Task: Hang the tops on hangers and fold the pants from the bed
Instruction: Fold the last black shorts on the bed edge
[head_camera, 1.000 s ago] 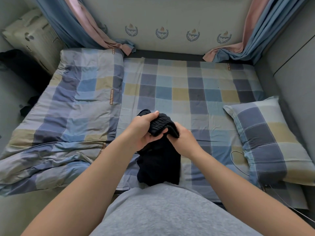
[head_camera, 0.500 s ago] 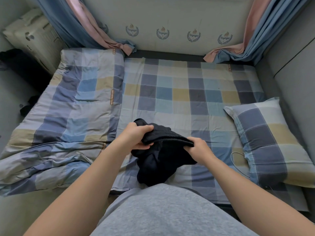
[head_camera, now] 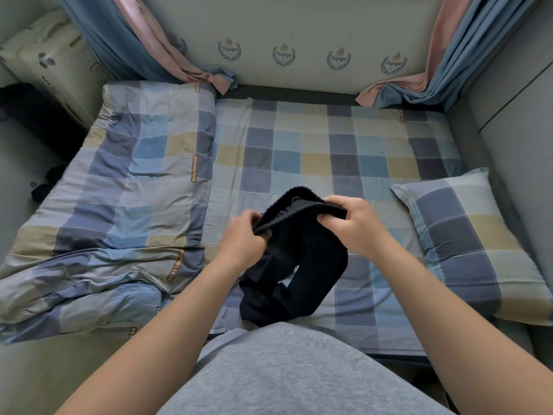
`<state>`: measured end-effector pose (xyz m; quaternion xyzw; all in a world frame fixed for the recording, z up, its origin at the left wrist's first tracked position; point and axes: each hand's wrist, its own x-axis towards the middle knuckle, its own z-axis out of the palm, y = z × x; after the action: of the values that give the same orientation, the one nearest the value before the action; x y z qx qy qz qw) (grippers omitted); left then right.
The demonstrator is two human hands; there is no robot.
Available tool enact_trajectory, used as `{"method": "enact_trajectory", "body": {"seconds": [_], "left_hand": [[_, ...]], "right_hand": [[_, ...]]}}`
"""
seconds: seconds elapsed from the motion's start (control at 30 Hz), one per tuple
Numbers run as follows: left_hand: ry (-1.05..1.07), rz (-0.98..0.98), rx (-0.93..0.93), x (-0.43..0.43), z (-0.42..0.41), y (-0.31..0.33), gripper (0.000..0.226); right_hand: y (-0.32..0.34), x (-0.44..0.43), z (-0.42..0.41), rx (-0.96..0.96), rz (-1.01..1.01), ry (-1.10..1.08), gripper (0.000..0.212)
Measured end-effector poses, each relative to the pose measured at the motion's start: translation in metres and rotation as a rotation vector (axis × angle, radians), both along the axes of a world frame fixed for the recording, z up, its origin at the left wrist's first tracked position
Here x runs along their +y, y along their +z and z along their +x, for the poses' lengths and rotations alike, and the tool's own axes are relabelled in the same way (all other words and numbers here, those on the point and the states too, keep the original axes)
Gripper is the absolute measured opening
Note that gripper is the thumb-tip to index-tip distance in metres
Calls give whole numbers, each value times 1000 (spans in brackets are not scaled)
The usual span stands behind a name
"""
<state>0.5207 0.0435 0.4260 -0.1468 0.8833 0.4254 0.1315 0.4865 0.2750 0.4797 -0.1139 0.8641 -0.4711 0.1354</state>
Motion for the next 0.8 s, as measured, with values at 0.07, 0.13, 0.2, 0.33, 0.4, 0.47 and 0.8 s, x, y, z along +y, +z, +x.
{"method": "enact_trajectory", "body": {"seconds": [0.07, 0.13, 0.2, 0.33, 0.4, 0.47, 0.8], "left_hand": [[296, 76, 14, -3, -1, 2, 70], [348, 139, 28, -6, -2, 5, 77], [174, 200, 47, -5, 1, 10, 52], [-195, 325, 8, 16, 14, 23, 47], [-290, 254, 45, 31, 20, 23, 70], [-291, 35, 157, 40, 20, 18, 83], [150, 709, 85, 18, 8, 19, 20]], "right_hand": [[-3, 0, 3, 20, -48, -132, 10], [-4, -1, 5, -59, -148, -314, 8], [-2, -3, 3, -307, -334, -524, 8], [13, -12, 0, -680, -664, -633, 22], [19, -18, 1, -758, -774, -581, 26], [24, -24, 3, -820, -897, -539, 24], [13, -6, 5, -621, -572, -349, 19]]}}
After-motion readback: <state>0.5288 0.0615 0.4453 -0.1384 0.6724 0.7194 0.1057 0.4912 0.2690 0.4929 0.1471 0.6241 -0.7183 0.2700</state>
